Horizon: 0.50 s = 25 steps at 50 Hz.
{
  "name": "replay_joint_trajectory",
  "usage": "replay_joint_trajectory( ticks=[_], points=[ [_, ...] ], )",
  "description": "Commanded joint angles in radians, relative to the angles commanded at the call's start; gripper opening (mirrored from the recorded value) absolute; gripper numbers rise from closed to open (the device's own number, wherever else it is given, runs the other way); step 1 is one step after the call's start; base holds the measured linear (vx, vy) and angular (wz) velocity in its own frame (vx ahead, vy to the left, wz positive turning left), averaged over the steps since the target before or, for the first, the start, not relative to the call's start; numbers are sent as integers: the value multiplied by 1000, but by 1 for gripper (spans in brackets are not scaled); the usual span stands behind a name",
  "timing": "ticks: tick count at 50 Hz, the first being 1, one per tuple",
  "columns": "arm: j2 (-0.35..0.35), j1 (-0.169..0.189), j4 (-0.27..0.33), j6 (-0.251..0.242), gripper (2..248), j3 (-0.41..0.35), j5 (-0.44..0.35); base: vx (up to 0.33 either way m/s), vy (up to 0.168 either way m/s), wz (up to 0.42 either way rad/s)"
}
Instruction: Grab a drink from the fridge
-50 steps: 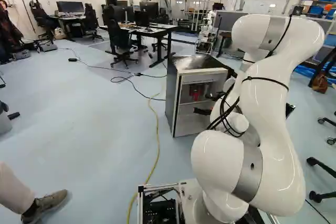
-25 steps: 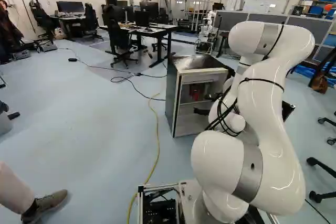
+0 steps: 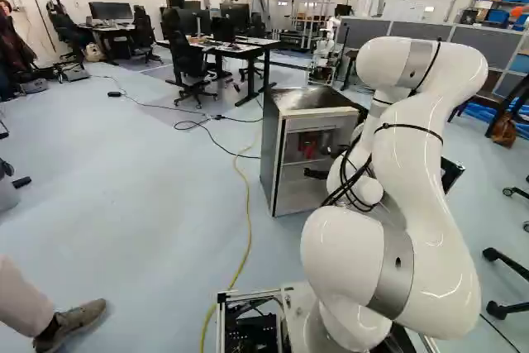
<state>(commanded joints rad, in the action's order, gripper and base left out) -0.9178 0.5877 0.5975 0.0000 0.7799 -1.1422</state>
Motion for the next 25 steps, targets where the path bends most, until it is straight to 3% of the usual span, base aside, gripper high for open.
replay_joint_trajectory(
  ticks=[25],
  points=[
    [-19, -19, 0, 0, 247, 38, 0, 0, 0, 0]
  ],
)
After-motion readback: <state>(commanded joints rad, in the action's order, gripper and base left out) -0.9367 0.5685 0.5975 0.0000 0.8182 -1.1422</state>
